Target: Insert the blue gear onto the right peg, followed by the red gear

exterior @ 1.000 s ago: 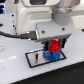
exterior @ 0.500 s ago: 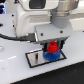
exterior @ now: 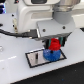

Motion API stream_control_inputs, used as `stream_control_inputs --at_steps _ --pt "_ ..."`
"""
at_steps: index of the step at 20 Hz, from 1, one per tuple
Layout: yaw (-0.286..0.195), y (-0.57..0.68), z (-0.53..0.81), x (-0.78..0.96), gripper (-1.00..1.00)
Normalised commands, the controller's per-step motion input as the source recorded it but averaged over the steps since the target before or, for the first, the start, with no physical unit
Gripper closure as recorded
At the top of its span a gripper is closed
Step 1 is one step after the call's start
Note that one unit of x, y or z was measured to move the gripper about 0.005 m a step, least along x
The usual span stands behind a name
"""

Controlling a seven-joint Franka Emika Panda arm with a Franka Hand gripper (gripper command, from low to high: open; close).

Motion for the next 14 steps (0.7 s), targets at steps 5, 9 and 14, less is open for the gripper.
stream_control_inputs --at_steps 5,9,14 --pt "0.000 -0.03 -0.04 0.20 1.00" --pt "0.000 -0.03 -0.07 0.18 1.00" --pt "0.000 0.02 -0.06 0.17 1.00"
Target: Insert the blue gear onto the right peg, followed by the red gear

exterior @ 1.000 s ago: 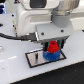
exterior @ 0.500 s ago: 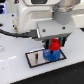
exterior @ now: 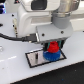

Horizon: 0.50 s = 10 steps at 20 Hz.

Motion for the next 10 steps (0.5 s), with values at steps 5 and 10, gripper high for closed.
stream_control_inputs --at_steps 5,10 --pt "0.000 0.08 -0.10 0.15 1.00" --pt "0.000 0.09 -0.13 0.16 1.00"
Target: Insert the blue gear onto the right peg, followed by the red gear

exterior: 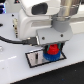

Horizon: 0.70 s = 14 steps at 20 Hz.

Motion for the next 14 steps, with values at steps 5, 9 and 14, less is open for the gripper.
stream_control_inputs --at_steps 5,9,14 --pt "0.000 0.06 -0.12 0.13 1.00" --pt "0.000 0.05 -0.08 0.06 -1.00" --pt "0.000 0.12 0.31 0.02 -1.00"
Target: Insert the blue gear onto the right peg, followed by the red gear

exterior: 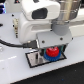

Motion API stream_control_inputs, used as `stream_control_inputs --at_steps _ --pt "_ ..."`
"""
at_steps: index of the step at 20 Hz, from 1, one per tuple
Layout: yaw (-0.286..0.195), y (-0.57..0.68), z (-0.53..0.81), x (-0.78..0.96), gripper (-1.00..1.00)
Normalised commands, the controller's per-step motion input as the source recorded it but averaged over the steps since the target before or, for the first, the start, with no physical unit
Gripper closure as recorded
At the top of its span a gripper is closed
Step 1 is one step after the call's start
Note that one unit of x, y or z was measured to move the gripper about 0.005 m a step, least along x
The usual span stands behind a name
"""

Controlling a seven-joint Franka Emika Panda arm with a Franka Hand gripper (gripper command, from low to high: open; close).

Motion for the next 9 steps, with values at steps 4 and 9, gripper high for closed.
stream_control_inputs --at_steps 4,9 --pt "0.000 0.28 0.67 -0.06 -1.00" --pt "0.000 0.09 0.56 0.01 -1.00"
